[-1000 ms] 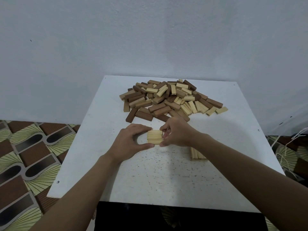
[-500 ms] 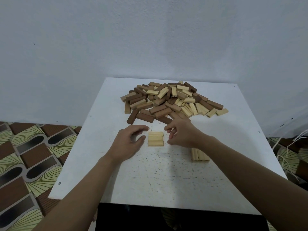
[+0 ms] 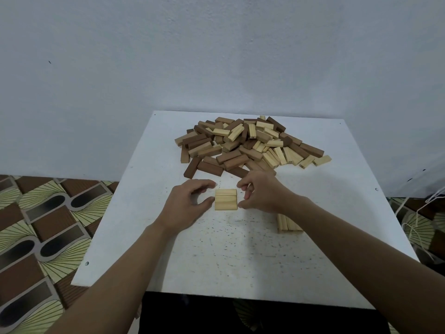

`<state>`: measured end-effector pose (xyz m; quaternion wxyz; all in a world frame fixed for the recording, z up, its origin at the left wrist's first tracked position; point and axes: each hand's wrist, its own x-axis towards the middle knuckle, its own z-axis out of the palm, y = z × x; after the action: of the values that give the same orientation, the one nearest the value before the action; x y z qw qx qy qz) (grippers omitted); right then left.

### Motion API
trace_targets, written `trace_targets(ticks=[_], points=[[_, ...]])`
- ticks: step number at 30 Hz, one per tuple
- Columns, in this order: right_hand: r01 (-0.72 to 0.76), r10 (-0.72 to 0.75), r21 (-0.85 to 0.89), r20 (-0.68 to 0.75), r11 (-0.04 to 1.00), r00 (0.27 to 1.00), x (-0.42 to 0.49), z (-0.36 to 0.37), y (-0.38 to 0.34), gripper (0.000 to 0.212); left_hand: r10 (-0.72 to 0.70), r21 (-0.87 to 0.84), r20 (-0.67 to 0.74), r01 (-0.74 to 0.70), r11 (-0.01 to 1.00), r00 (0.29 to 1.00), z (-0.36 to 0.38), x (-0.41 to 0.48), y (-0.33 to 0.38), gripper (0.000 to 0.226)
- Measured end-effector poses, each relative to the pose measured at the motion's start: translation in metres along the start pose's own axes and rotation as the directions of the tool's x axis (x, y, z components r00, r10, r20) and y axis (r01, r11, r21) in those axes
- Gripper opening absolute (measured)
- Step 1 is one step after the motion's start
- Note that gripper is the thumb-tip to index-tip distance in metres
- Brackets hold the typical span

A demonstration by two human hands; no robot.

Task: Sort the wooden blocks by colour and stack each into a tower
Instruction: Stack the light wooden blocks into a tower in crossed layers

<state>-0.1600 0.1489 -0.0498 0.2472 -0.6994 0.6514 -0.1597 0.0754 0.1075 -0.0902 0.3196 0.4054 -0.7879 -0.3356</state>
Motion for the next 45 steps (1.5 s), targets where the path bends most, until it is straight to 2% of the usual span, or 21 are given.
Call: trace_targets(ticks=[12,14,16,19,22,25,38,45], points=[[0.014,-0.014,-0.023,0.006,1.0,1.0,-0.001,0.0,0.001,0.043,-0.021,-0.026,0.015,0.021,0.999,1.0,0.0,0.0,0.001,0.035],[0.015,-0.015,-0.007,0.013,1.0,1.0,0.0,-0.002,0.001,0.04,-0.04,-0.059,0.056,0.044,0.997,0.998,0.0,0.0,0.003,0.042],[0.004,-0.005,0.021,0.045,1.0,0.999,-0.001,-0.007,-0.002,0.049,-0.008,-0.063,0.099,0.014,0.998,0.995,-0.001,0.0,0.003,0.052],[-0.005,-0.001,0.054,0.107,0.999,0.994,0.0,-0.012,-0.005,0.06,0.035,0.023,0.117,-0.038,0.999,0.992,-0.001,-0.001,0.0,0.059],[-0.003,-0.004,0.044,0.167,0.999,0.986,-0.002,-0.013,-0.008,0.074,0.084,0.083,0.108,-0.093,0.992,0.991,-0.001,-0.001,0.0,0.062],[0.01,-0.012,0.014,0.156,1.0,0.988,-0.004,-0.011,-0.01,0.081,0.116,0.109,0.106,-0.128,0.986,0.988,-0.001,0.0,0.0,0.062],[0.035,-0.031,-0.062,0.065,0.997,0.997,0.001,0.001,-0.006,0.065,0.123,0.105,0.09,-0.132,0.986,0.988,0.002,0.002,-0.003,0.057],[0.069,-0.065,-0.052,0.08,0.996,0.995,0.003,-0.003,-0.006,0.06,0.101,0.091,0.091,-0.109,0.99,0.991,0.002,0.002,-0.003,0.058]])
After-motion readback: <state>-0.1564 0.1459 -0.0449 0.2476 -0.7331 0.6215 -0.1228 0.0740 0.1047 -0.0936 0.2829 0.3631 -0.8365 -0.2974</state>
